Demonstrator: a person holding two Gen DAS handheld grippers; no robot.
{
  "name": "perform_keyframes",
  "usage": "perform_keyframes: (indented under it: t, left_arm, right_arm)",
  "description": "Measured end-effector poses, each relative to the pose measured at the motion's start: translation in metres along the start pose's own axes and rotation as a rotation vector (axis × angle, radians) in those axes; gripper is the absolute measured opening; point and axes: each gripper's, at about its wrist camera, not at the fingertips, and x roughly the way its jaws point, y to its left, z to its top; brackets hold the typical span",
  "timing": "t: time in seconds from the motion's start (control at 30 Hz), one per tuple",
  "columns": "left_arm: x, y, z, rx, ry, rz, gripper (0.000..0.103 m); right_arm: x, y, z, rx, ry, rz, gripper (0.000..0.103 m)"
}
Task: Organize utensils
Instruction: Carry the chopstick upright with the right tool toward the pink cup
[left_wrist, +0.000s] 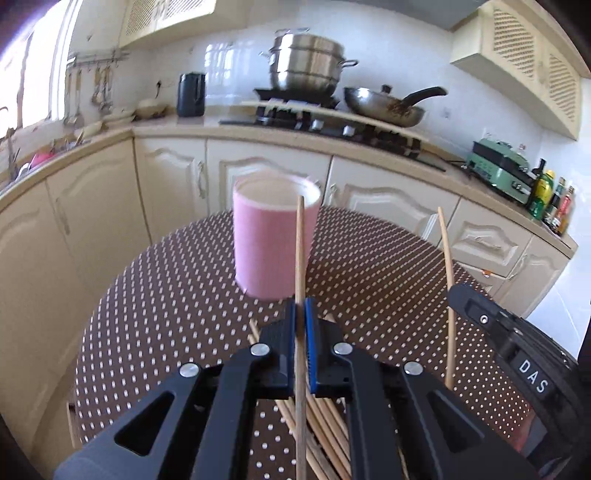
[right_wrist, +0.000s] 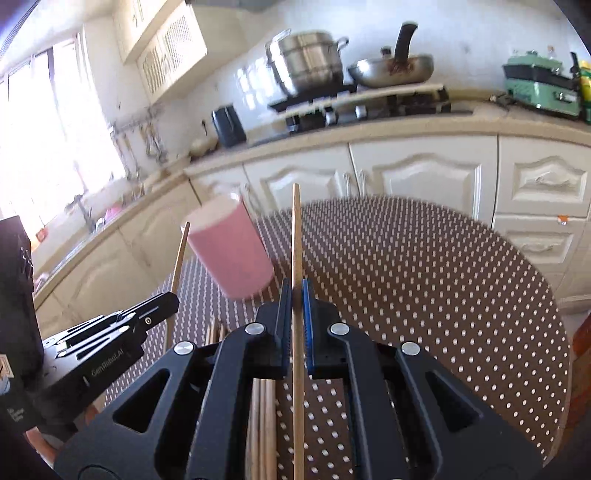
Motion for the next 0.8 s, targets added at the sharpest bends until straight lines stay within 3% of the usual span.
perform_keyframes:
  t: [0.3, 0.8]
  left_arm:
    - [-0.017, 0.000, 0.028, 0.048, -0.117, -0.087, 0.006]
    - [-0.042, 0.003, 0.093, 0.060, -0.319, -0.099, 0.006]
  right_arm:
    - [-0.013, 0.018, 0.031, 0.005, -0.166, -0.028, 0.006]
    - [-0.014, 0.050, 0.090, -0.046, -0.306, -0.043, 0.002]
